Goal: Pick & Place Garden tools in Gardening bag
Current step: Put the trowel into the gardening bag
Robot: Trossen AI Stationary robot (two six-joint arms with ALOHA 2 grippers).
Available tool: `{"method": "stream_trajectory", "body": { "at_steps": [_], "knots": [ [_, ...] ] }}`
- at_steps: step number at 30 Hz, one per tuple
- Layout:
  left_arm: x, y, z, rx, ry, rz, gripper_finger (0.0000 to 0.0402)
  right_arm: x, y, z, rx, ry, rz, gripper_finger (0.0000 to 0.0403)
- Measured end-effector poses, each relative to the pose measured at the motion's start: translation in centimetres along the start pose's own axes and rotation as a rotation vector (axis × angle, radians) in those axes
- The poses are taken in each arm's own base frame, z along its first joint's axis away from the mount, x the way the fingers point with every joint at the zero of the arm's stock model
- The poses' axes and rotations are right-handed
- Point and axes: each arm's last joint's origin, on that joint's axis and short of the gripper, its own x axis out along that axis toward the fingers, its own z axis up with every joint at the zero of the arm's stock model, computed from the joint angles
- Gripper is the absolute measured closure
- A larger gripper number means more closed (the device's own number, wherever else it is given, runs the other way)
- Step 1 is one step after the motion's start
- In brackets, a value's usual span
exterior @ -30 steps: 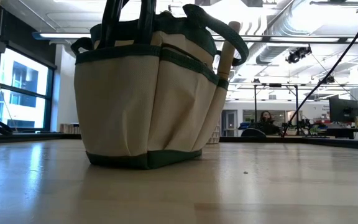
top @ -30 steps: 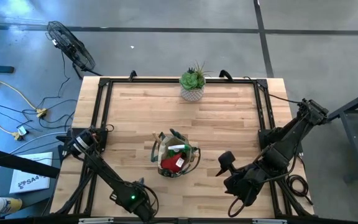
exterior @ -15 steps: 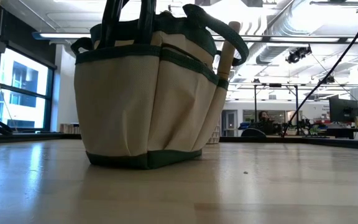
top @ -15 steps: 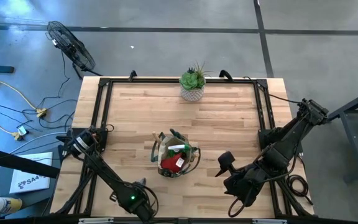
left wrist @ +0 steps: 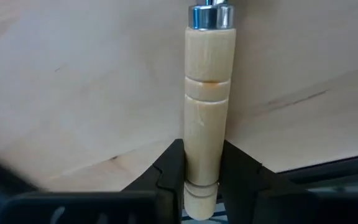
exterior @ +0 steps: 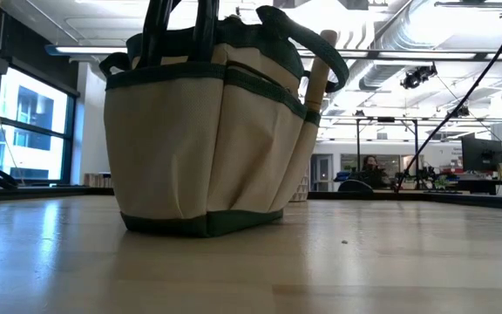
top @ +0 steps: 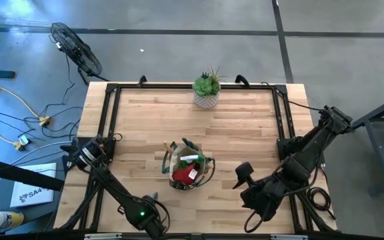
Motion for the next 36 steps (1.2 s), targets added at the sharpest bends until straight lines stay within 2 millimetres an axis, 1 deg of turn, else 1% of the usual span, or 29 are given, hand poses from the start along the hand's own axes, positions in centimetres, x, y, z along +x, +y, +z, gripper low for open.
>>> {"method": "stream_trajectory", "body": {
  "at_steps": [5, 10, 12, 14, 16, 18, 22, 24, 26, 28, 30, 33, 36],
  "knots": [
    [-2.2, 0.5, -0.9, -0.023, 0.03, 0.114, 0.0337, -0.1, 0.5, -0.4, -0.019, 0.026, 0.005, 0.0089],
    [-5.3, 0.9, -1.9, -0.037, -0.009, 0.188, 0.0337, -0.1, 0.3, -0.4, -0.064, 0.026, -0.014, 0.0089],
    [-6.5, 1.1, -2.2, -0.047, -0.031, 0.206, 0.0337, 0.0, -0.2, -0.3, -0.091, 0.027, -0.068, 0.0089],
    [-7.5, 1.2, -2.5, -0.061, -0.051, 0.217, 0.0337, 0.2, -1.0, -0.5, -0.12, 0.038, -0.162, 0.0089],
    [-8.3, 1.5, -2.9, -0.072, -0.083, 0.232, 0.0337, 0.6, -1.9, -0.9, -0.156, 0.073, -0.266, 0.0089],
    [-8.6, 1.7, -3.2, -0.077, -0.095, 0.229, 0.0337, 1.3, -3.0, -1.3, -0.128, 0.102, -0.343, 0.0089],
    [-8.5, 1.8, -3.6, -0.075, -0.106, 0.228, 0.0337, 2.3, -5.5, -1.1, 0.113, 0.041, -0.438, 0.0089],
    [-8.4, 1.8, -3.6, -0.074, -0.118, 0.23, 0.0337, 2.4, -6.9, -0.8, 0.222, 0.002, -0.463, 0.0089],
    [-8.3, 1.9, -3.5, -0.067, -0.119, 0.236, 0.0337, 2.1, -8.6, -0.2, 0.324, -0.053, -0.47, 0.0089],
    [-8.3, 1.8, -3.5, -0.042, -0.121, 0.235, 0.0337, 1.3, -10.7, 0.7, 0.429, -0.112, -0.405, 0.0089],
    [-8.3, 1.8, -3.4, -0.022, -0.129, 0.233, 0.0337, 0.5, -13.1, 1.1, 0.565, -0.136, -0.266, 0.0089],
    [-8.3, 1.8, -3.4, -0.023, -0.138, 0.231, 0.0337, 0.4, -16.7, 0.7, 0.731, -0.144, -0.094, 0.0089],
    [-8.3, 1.8, -3.5, -0.021, -0.151, 0.229, 0.0337, 1.1, -19.4, -0.2, 0.82, -0.113, -0.012, 0.0089]
  ]
}}
